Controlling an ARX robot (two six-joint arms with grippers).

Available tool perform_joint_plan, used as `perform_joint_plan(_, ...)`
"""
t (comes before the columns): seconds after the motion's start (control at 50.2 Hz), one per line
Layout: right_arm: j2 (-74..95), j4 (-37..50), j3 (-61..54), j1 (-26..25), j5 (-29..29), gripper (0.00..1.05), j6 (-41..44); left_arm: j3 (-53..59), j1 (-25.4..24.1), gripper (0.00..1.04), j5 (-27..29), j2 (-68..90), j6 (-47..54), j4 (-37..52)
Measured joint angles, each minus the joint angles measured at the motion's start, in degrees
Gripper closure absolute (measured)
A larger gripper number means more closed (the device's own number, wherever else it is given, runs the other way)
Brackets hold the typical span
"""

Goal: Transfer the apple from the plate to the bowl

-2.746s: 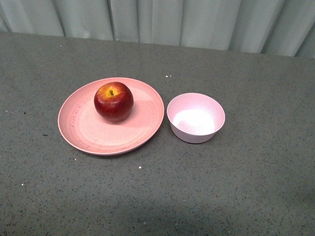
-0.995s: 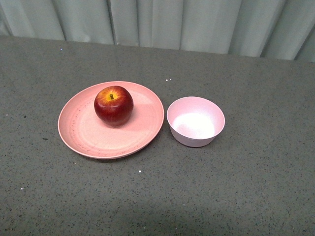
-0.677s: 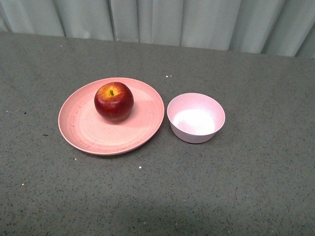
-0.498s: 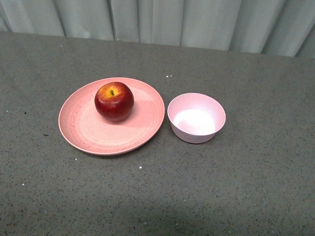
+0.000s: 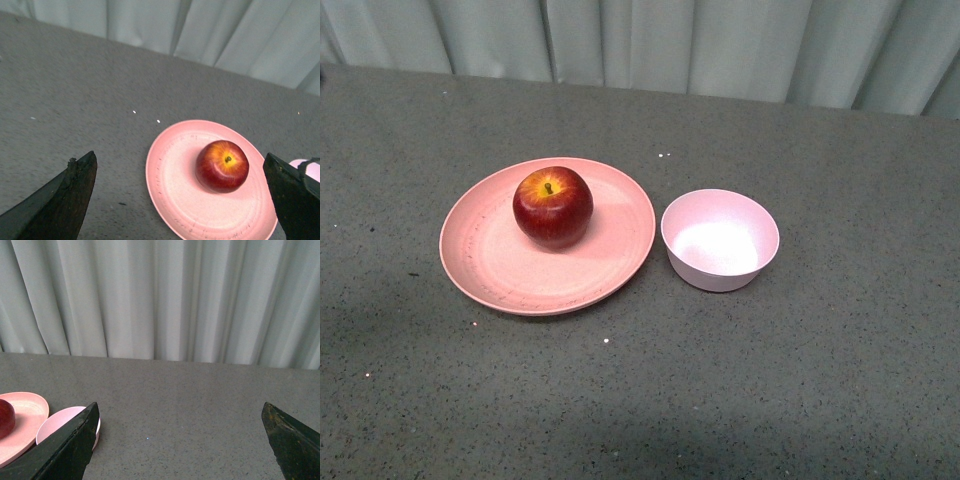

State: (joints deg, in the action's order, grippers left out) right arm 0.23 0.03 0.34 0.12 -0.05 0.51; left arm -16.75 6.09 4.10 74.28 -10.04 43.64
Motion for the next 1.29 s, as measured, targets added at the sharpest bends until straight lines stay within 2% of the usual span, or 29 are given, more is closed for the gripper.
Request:
perform_joint_plan(0.239,0.0,0.0,0.0,0.0,0.02,0.09,0.0,-15.93,6.51,0.07,-2.34,22.75,0.57,-0.7)
perform_joint_plan(0.478,0.0,0.0,0.0,0.0,0.02,0.09,0.0,-28.22,11.04,0.07,-2.38,35.69,2.93,-4.72)
perform_joint_plan(0.637,0.0,0.0,0.0,0.0,0.0,0.09,0.0,-33.29,11.74,0.07,-3.23,40.57,3.72,-6.82)
perform_joint_plan(0.856,0.0,0.0,0.0,0.0,0.02,0.09,0.0,-39.06,11.61,0.07,-1.49,45.97,5.44,-9.35)
perform_joint_plan(1.294,0.0,0.0,0.0,0.0,0.0,0.09,0.0,-40.19,10.99,0.07,-2.73,49.0,6.71,-13.09)
